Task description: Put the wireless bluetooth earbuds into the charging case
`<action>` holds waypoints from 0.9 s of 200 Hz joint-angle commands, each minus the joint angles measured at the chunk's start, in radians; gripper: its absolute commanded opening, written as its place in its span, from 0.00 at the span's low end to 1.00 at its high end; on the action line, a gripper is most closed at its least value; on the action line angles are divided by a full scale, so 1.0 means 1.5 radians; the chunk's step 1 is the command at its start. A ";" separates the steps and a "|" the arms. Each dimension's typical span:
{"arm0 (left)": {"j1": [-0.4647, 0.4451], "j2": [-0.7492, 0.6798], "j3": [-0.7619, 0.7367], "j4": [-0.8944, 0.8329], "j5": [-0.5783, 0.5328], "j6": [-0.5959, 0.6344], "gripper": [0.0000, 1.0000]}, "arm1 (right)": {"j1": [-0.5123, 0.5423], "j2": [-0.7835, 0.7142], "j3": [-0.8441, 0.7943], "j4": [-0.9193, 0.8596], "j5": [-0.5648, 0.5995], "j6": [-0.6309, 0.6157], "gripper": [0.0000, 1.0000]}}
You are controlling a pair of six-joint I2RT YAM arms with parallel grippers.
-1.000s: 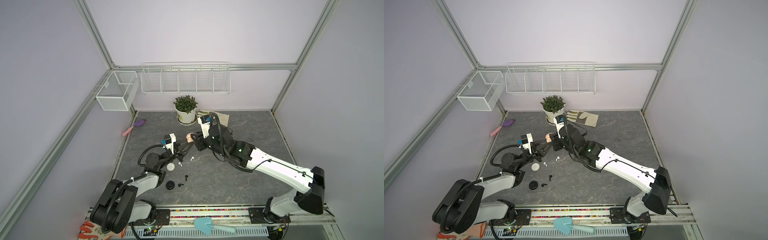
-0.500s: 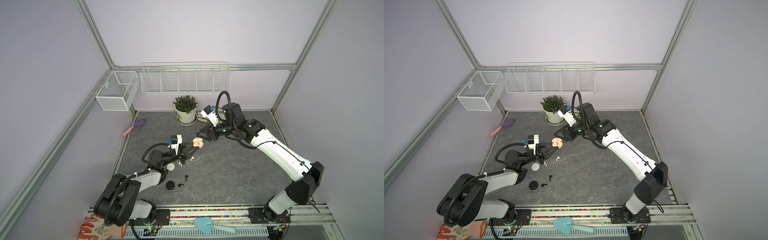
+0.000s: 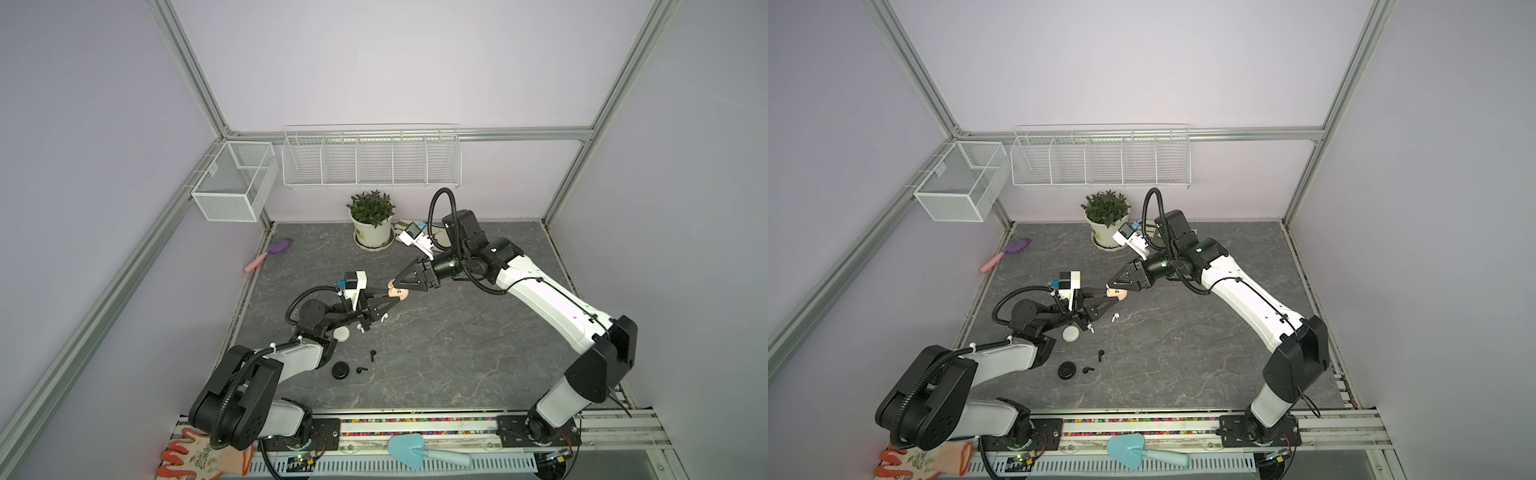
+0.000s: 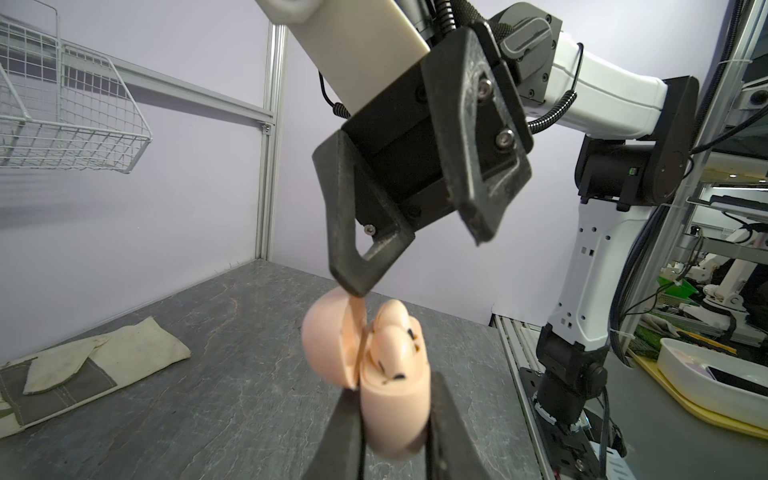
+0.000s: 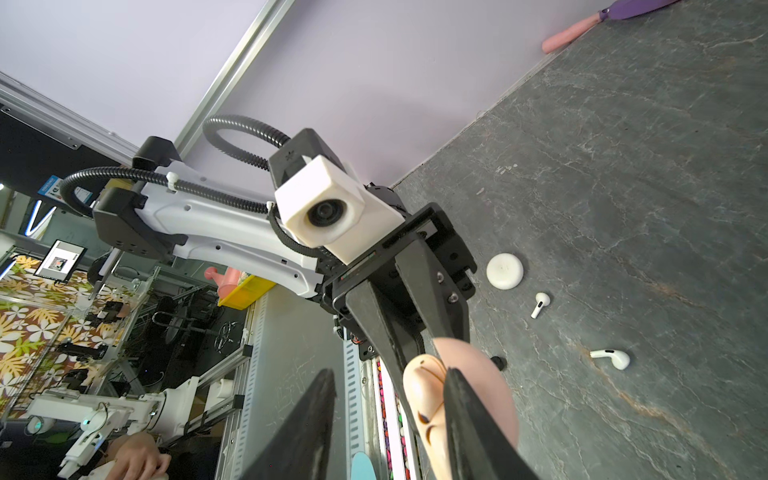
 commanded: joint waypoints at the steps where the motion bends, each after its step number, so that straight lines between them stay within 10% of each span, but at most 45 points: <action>1: -0.002 -0.005 0.015 0.029 -0.005 -0.005 0.00 | -0.004 -0.014 -0.004 -0.027 0.000 -0.027 0.46; 98: -0.002 0.000 0.016 0.029 -0.004 -0.003 0.00 | -0.035 0.058 0.045 -0.066 -0.012 -0.046 0.61; 180: -0.002 -0.005 0.015 0.024 -0.010 -0.004 0.00 | -0.032 0.050 0.043 -0.060 -0.062 -0.048 0.46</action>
